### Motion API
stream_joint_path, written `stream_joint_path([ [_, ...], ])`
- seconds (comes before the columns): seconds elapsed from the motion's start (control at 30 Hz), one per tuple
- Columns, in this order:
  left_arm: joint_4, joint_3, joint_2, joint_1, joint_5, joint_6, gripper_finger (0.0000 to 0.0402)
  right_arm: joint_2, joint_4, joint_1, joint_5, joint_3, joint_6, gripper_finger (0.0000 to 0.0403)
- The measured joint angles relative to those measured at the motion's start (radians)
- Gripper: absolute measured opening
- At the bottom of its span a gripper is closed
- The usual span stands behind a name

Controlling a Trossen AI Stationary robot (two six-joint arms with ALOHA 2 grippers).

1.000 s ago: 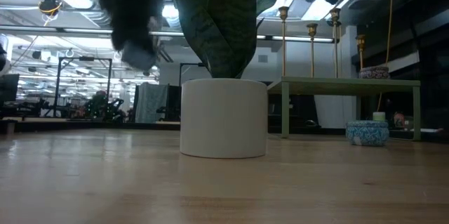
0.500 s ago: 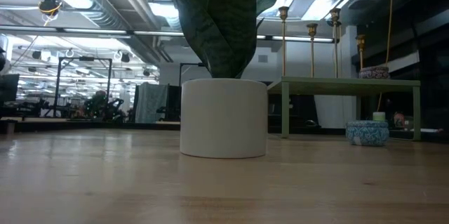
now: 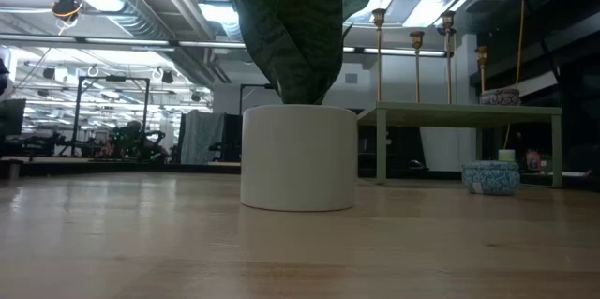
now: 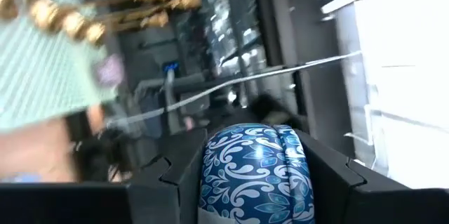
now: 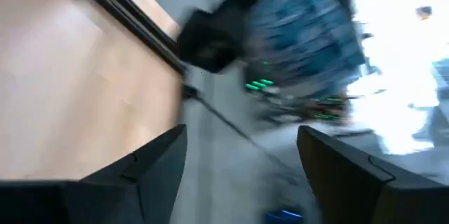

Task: Stock candles and holders on shelf
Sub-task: Align the blue scented candle with the other scented candle on the shelf

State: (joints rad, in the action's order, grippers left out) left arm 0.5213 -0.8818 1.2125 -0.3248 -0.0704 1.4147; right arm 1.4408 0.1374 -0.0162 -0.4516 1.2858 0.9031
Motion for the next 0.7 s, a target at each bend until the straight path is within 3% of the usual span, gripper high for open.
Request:
stream_joint_path([
  [0.1, -0.083, 0.000, 0.002, 0.000, -0.011, 0.049, 0.0170, 0.023, -0.084, -0.031, -0.151, 0.000, 0.167, 0.0274],
  [0.17, -0.129, 0.000, 0.002, 0.000, -0.011, 0.074, 0.0170, 0.037, -0.137, -0.046, -0.191, 0.000, 0.264, 0.0267],
  [0.4, -0.130, 0.000, 0.002, 0.000, 0.001, 0.118, 0.0172, 0.077, -0.202, -0.060, -0.082, 0.000, 0.432, 0.0232],
  [0.7, -0.132, 0.000, 0.002, 0.010, 0.000, 0.106, 0.0174, 0.125, -0.279, -0.059, -0.081, 0.001, 0.526, 0.0218],
])
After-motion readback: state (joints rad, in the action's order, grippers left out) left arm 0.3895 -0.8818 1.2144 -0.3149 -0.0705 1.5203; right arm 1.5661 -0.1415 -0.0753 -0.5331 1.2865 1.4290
